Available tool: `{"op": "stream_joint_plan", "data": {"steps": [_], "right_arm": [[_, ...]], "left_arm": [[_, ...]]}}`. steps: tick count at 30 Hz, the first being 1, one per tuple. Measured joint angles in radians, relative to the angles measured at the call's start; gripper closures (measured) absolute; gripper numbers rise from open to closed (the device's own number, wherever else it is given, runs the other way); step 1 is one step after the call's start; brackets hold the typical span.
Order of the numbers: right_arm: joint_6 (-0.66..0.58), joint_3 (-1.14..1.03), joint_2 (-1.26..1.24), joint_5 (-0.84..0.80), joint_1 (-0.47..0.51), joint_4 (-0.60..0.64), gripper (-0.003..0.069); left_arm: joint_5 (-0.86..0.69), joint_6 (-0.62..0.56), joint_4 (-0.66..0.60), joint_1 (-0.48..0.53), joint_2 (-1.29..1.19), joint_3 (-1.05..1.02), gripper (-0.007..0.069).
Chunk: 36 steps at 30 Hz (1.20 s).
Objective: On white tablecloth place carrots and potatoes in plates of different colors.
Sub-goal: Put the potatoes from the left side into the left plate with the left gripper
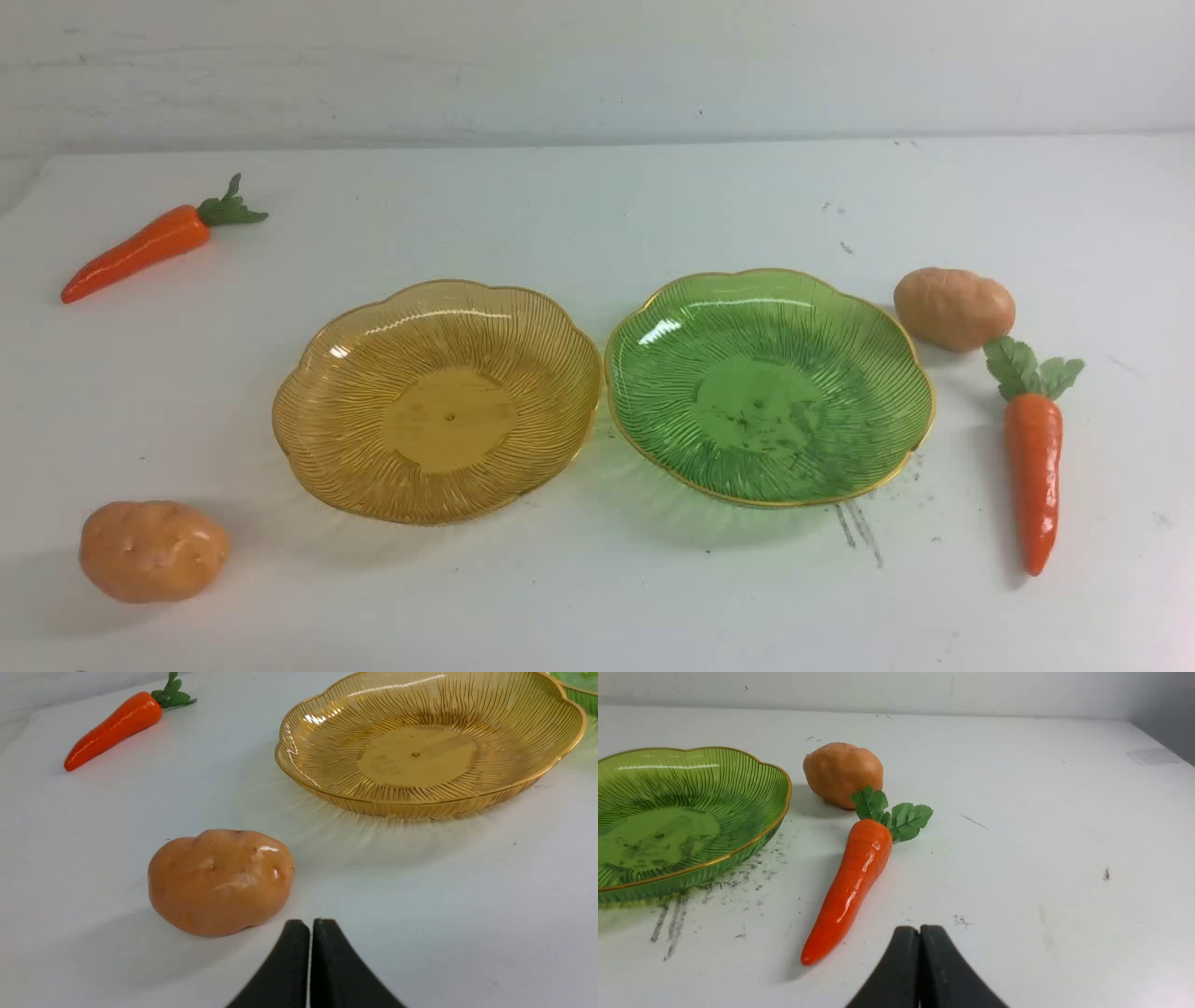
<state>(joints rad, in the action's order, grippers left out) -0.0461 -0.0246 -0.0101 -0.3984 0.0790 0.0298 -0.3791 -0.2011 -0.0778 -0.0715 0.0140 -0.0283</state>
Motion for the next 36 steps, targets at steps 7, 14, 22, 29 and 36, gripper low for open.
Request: {"op": "stream_joint_plan", "data": {"steps": [7, 14, 22, 29, 36], "right_arm": [[0.0, 0.0, 0.0, 0.0, 0.0, 0.0, 0.0674], [0.0, 0.0, 0.0, 0.0, 0.0, 0.0, 0.0674], [0.0, 0.0, 0.0, 0.0, 0.0, 0.0, 0.0674], [0.0, 0.0, 0.0, 0.0, 0.0, 0.0, 0.0674], [0.0, 0.0, 0.0, 0.0, 0.0, 0.0, 0.0674]], "left_arm": [[0.0, 0.0, 0.0, 0.0, 0.0, 0.0, 0.0628], [0.0, -0.001, 0.008, 0.0, 0.0, 0.0, 0.0628], [-0.001, -0.004, 0.038, 0.0, 0.0, 0.0, 0.0628], [0.103, 0.107, -0.206, 0.0, 0.0, -0.001, 0.0628], [0.499, 0.156, -0.596, 0.0, 0.0, -0.002, 0.0628]]}}
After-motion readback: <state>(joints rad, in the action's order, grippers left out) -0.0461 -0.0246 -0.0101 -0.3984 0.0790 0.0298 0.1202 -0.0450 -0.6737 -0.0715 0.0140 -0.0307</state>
